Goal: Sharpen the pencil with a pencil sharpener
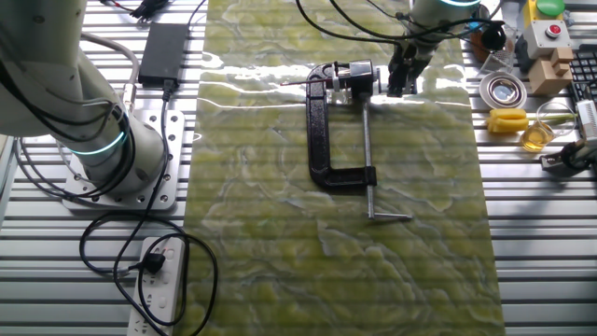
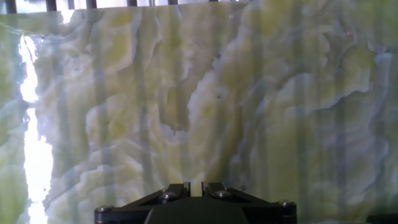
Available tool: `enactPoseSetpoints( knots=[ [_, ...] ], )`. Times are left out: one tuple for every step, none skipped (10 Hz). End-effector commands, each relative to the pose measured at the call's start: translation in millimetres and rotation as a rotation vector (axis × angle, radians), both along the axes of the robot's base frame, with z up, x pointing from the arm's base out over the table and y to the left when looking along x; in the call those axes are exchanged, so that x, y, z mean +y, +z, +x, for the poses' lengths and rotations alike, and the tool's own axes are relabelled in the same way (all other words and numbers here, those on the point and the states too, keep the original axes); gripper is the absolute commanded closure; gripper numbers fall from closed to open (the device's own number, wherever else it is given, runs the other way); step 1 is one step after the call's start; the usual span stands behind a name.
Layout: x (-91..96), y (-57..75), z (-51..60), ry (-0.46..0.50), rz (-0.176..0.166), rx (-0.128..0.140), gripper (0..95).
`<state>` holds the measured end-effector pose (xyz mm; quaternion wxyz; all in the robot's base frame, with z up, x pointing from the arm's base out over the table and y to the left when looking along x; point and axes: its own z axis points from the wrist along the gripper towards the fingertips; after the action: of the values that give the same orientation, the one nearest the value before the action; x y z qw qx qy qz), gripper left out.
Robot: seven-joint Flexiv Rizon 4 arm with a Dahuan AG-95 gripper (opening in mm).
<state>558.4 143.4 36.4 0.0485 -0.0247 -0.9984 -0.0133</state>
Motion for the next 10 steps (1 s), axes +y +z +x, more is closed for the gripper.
enactPoseSetpoints(
  knots=[
    [-0.9, 1.8, 0.0, 0.003, 0.0, 0.01, 95.0],
    [-1.0, 2.3, 0.1, 0.003, 0.0, 0.013, 95.0],
    [-1.2, 3.2, 0.2, 0.003, 0.0, 0.017, 95.0],
    [-1.3, 3.5, -0.1, 0.005, -0.001, 0.019, 95.0],
    [-1.8, 4.2, -0.7, 0.006, -0.003, 0.022, 95.0],
    [-2.2, 4.5, -1.4, 0.008, -0.004, 0.025, 95.0],
    [-2.6, 4.3, -2.5, 0.009, -0.003, 0.025, 95.0],
    [-2.8, 4.4, -3.1, 0.009, -0.003, 0.026, 95.0],
    [-3.1, 5.0, -3.6, 0.009, -0.002, 0.029, 95.0],
    [-3.2, 6.1, -3.6, 0.008, -0.002, 0.032, 95.0]
  ],
)
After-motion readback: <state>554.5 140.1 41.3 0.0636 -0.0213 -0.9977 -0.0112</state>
